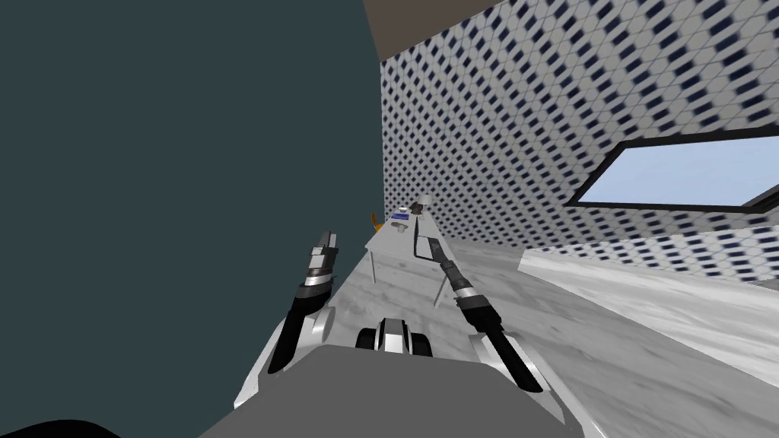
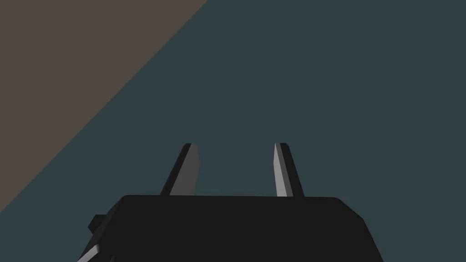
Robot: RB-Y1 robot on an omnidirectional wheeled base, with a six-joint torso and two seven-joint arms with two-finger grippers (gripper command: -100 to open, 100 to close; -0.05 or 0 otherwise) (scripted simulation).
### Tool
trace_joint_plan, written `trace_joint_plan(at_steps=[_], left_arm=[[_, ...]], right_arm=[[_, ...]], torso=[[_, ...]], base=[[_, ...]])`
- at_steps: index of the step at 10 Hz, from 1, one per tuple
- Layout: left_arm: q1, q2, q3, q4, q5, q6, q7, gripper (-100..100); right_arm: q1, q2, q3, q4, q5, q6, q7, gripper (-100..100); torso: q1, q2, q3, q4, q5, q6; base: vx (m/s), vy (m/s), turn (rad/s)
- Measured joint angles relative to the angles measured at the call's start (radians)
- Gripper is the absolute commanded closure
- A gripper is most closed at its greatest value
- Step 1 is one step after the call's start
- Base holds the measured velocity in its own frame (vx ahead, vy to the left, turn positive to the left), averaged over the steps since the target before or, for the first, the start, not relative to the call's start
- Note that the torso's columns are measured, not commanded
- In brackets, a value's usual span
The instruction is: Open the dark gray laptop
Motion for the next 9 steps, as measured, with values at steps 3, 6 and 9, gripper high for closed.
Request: trace_joint_plan(at_steps=[3,6,9], left_arm=[[0.0,0.0,0.0,0.0,0.0,0.0,0.0,0],[0.0,0.0,0.0,0.0,0.0,0.0,0.0,0],[0.0,0.0,0.0,0.0,0.0,0.0,0.0,0]], right_arm=[[-0.009,-0.037,0.013,0.009,0.083,0.071,0.044,-100],[-0.008,-0.076,0.021,0.009,0.154,0.135,0.076,-100],[-0.019,-0.128,0.031,0.024,0.236,0.213,0.116,-100]], torso=[[0.0,0.002,0.001,0.0,0.0,0.0],[-0.001,0.002,0.001,0.0,0.0,0.0],[0.005,-0.003,-0.002,-0.001,0.001,0.0]], base=[[0.132,0.127,-0.088],[0.094,0.097,-0.101],[0.131,0.152,-0.117]])
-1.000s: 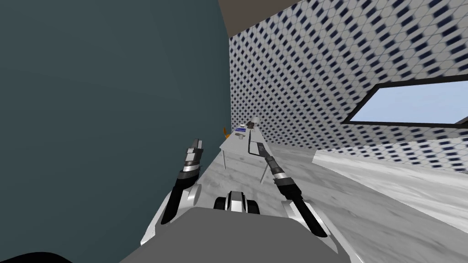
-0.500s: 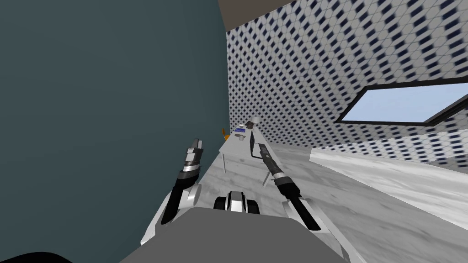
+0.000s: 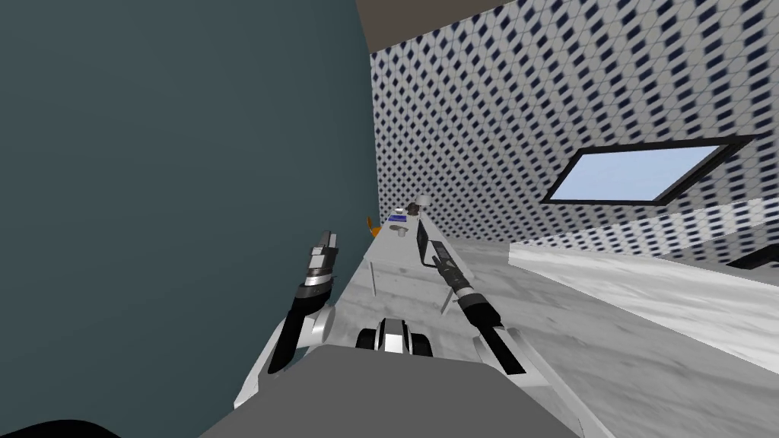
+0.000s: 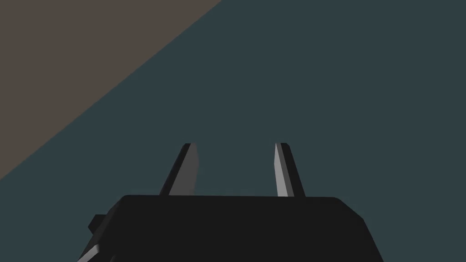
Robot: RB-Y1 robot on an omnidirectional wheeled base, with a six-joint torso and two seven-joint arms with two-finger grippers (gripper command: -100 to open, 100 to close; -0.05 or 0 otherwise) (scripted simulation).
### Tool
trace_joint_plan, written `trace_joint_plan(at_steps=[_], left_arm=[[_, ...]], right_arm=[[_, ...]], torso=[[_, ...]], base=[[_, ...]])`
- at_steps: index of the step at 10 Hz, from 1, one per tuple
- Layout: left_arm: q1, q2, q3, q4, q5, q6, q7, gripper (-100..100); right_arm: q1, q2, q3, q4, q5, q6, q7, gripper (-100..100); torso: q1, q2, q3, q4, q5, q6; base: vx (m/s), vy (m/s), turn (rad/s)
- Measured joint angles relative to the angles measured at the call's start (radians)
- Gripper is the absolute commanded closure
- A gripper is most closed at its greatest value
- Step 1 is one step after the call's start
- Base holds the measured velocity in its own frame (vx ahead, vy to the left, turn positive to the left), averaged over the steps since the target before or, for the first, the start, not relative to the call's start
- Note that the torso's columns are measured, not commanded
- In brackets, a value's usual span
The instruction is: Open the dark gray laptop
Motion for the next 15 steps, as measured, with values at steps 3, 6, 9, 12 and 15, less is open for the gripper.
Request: trace_joint_plan(at_steps=[3,6,9,12,15], left_arm=[[0.0,0.0,0.0,0.0,0.0,0.0,0.0,0],[0.0,0.0,0.0,0.0,0.0,0.0,0.0,0],[0.0,0.0,0.0,0.0,0.0,0.0,0.0,0],[0.0,0.0,0.0,0.0,0.0,0.0,0.0,0],[0.0,0.0,0.0,0.0,0.0,0.0,0.0,0]], right_arm=[[-0.002,-0.044,0.009,0.008,0.076,0.07,0.035,-100],[-0.003,-0.077,0.024,0.021,0.155,0.134,0.073,-100],[-0.011,-0.133,0.032,0.03,0.215,0.205,0.104,-100],[-0.016,-0.183,0.037,0.053,0.291,0.275,0.14,-100],[-0.031,-0.233,0.054,0.068,0.359,0.353,0.179,-100]], torso=[[-0.007,0.005,0.003,0.002,-0.002,0.0],[-0.003,0.002,0.001,0.001,-0.001,0.0],[-0.003,0.003,0.002,0.001,-0.001,0.0],[-0.006,0.005,0.003,0.001,-0.002,0.0],[-0.003,0.003,0.002,0.001,-0.001,0.0]], base=[[0.09,0.104,-0.1],[0.099,0.111,-0.093],[0.101,0.132,-0.123],[0.087,0.125,-0.081],[0.091,0.137,-0.12]])
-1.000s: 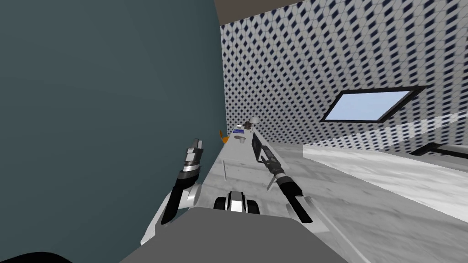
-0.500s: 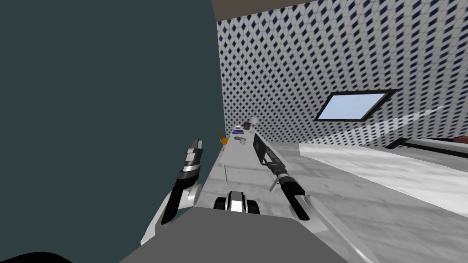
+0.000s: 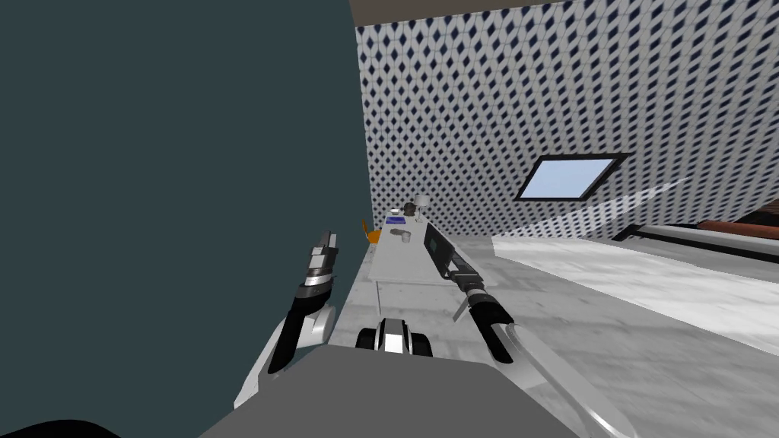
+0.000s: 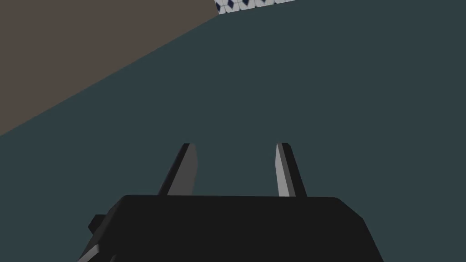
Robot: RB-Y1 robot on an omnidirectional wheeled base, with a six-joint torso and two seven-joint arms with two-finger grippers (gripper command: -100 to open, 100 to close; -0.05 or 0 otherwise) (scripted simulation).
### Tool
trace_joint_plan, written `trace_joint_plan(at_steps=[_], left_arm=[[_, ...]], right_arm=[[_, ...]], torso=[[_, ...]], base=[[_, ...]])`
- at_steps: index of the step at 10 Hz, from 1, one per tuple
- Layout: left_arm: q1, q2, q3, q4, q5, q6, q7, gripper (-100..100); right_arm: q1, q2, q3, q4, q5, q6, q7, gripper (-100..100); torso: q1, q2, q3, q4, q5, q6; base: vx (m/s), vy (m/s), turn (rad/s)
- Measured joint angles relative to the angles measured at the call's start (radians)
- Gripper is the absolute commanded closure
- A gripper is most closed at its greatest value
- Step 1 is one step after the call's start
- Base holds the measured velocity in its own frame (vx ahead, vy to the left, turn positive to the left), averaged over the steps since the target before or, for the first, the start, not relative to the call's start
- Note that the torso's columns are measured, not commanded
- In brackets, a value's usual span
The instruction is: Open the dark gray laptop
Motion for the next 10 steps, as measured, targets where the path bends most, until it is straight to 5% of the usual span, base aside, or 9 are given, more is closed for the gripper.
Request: trace_joint_plan(at_steps=[6,8,9,10], left_arm=[[0.0,0.0,0.0,0.0,0.0,0.0,0.0,0],[0.0,0.0,0.0,0.0,0.0,0.0,0.0,0],[0.0,0.0,0.0,0.0,0.0,0.0,0.0,0],[0.0,0.0,0.0,0.0,0.0,0.0,0.0,0]], right_arm=[[-0.003,-0.082,0.014,0.018,0.127,0.118,0.061,-100],[0.003,-0.095,0.011,0.006,0.117,0.128,0.068,-100],[0.003,-0.096,0.01,0.004,0.116,0.129,0.07,100],[0.003,-0.096,0.01,0.004,0.116,0.129,0.07,100]], torso=[[-0.003,0.001,0.001,0.0,-0.001,0.0],[-0.005,-0.002,-0.001,0.0,-0.001,0.0],[-0.004,0.0,0.0,0.0,-0.001,0.0],[-0.003,0.003,0.002,0.001,-0.001,0.0]], base=[[0.06,0.097,-0.07],[0.084,0.006,0.002],[0.009,0.0,0.001],[0.007,-0.041,-0.018]])
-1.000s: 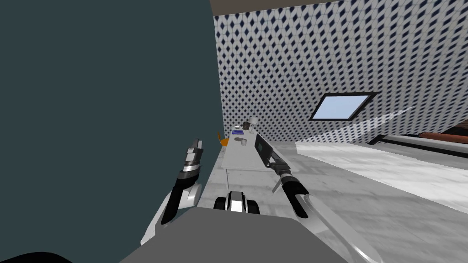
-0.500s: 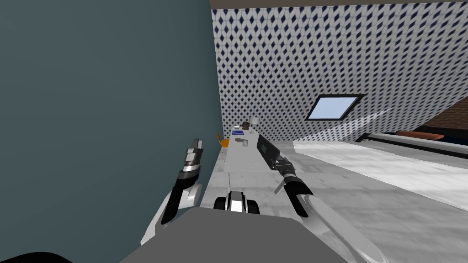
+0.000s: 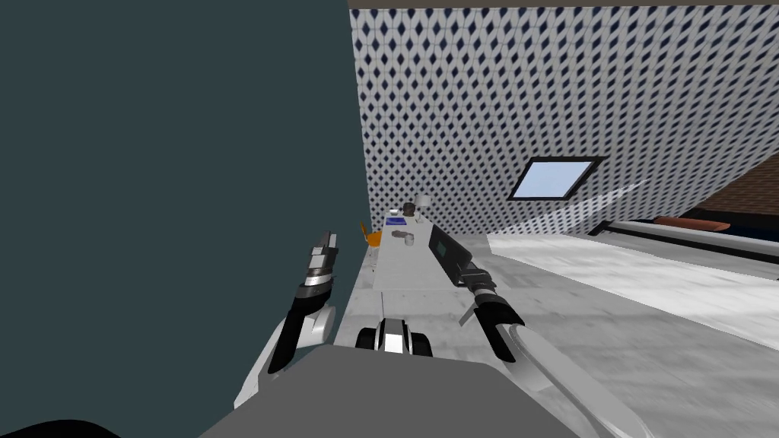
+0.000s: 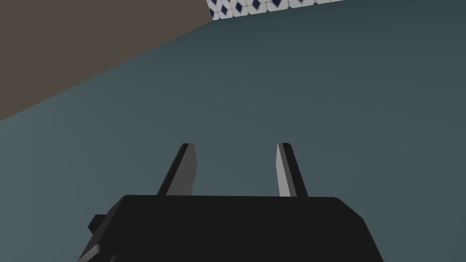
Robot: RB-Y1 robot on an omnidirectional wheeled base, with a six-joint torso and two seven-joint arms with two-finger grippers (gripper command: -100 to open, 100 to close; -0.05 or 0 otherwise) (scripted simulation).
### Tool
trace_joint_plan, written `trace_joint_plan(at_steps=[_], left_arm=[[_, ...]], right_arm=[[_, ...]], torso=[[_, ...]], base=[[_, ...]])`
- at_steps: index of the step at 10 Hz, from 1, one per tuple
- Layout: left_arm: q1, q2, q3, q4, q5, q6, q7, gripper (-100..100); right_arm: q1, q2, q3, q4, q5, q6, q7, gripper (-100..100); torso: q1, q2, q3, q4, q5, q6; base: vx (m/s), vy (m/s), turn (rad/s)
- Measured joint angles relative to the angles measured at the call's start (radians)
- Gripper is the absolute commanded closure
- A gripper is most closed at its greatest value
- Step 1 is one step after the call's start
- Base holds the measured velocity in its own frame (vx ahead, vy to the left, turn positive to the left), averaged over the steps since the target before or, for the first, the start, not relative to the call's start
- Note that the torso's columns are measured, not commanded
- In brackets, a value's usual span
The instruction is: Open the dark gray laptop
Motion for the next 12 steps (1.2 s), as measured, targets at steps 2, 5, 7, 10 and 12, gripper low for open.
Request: trace_joint_plan(at_steps=[2,5,7,10,12], left_arm=[[0.0,0.0,0.0,0.0,0.0,0.0,0.0,0],[0.0,0.0,0.0,0.0,0.0,0.0,0.0,0],[0.0,0.0,0.0,0.0,0.0,0.0,0.0,0],[0.0,0.0,0.0,0.0,0.0,0.0,0.0,0],[0.0,0.0,0.0,0.0,0.0,0.0,0.0,0]], right_arm=[[-0.001,-0.004,-0.003,-0.015,-0.044,0.003,-0.016,100],[-0.003,-0.016,-0.008,-0.04,-0.136,0.01,-0.046,100],[-0.004,-0.022,-0.011,-0.058,-0.196,0.016,-0.068,100],[-0.006,-0.03,-0.016,-0.075,-0.268,0.02,-0.09,100],[-0.01,-0.034,-0.019,-0.087,-0.301,0.021,-0.103,100]], torso=[[-0.002,-0.002,-0.001,-0.002,-0.001,0.0],[-0.001,-0.003,-0.002,-0.001,0.0,0.001],[-0.001,-0.003,-0.002,-0.001,0.0,0.001],[-0.002,-0.003,-0.001,-0.002,-0.001,0.002],[-0.002,-0.004,-0.002,-0.003,-0.002,0.002]], base=[[-0.007,-0.084,0.012],[0.004,-0.093,-0.004],[0.002,-0.075,0.001],[-0.002,-0.067,-0.001],[-0.007,-0.064,0.026]])
